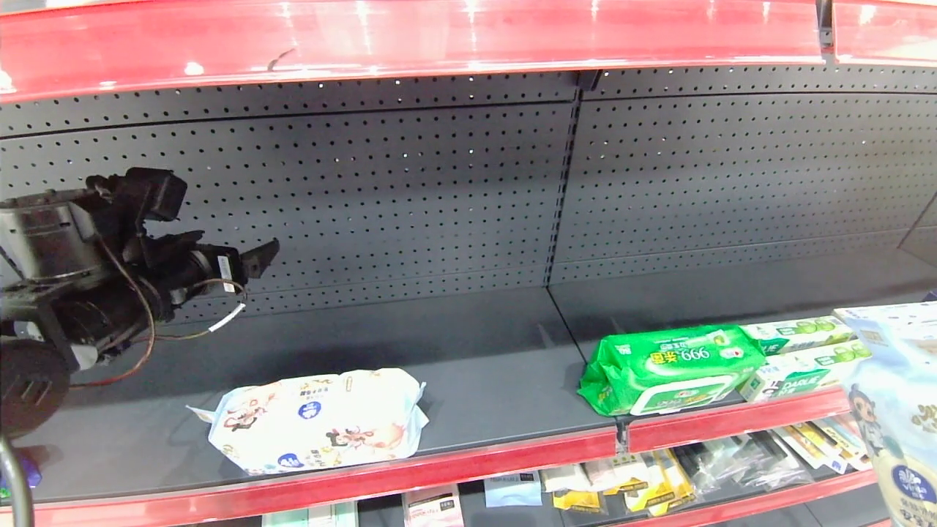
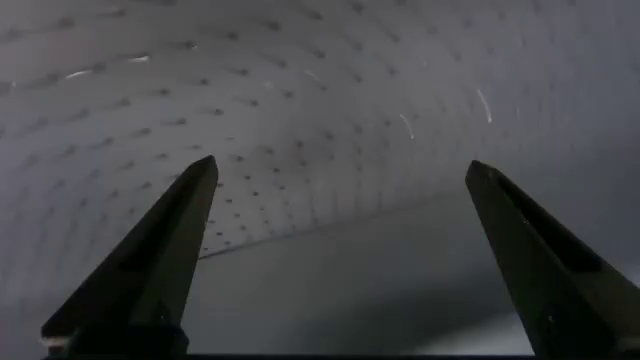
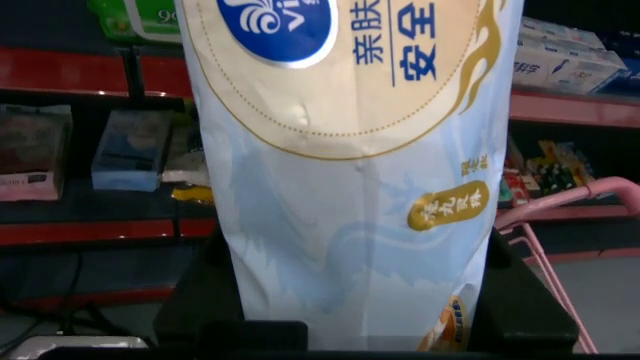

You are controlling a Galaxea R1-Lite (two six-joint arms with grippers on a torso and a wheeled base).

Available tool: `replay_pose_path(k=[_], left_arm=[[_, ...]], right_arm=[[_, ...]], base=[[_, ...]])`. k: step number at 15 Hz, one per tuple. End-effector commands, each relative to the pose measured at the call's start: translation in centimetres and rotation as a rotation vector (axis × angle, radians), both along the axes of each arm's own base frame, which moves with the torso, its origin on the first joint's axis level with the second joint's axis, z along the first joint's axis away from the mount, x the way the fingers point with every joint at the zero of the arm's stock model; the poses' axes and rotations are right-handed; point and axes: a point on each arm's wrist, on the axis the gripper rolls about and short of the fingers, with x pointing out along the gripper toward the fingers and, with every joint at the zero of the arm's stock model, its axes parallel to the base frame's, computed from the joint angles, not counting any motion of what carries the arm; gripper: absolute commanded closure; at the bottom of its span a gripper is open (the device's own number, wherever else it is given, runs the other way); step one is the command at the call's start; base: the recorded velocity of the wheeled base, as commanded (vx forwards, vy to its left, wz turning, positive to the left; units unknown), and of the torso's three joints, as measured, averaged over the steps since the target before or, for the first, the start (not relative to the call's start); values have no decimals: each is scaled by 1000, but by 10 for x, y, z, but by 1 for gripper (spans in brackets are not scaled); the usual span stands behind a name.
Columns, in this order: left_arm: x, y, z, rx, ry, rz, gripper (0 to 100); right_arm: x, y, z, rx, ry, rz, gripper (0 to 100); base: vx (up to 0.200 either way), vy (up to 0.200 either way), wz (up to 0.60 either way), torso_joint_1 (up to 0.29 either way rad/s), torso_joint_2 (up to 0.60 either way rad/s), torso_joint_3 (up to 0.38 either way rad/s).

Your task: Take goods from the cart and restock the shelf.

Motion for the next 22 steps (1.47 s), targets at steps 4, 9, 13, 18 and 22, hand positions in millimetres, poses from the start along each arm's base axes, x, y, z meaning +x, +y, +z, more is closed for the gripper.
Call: replay_pose_path(k=[4,9,13,18,22], left_arm=[[-137,-2,-25,-99,26,-6,0],[-263,11,-30,-105,11,-101,0],[-307,15,-42,-95,13,-182,0],[-311,15,-44,-73,-13,-206,0],[-309,15,-44,-39,-10,-217,0]], right_arm=[[30,-7,22,14,46,16,100],[34,-7,16,28,95,75,100],[37,-7,19,29,107,94,100],[39,-8,19,27,120,93,100],[40,-8,26,-14,111,103,100]], base=[[0,0,0,0,0,0],[0,0,0,0,0,0],[0,0,0,0,0,0],[0,0,0,0,0,0],[-150,0,0,5,3,1]])
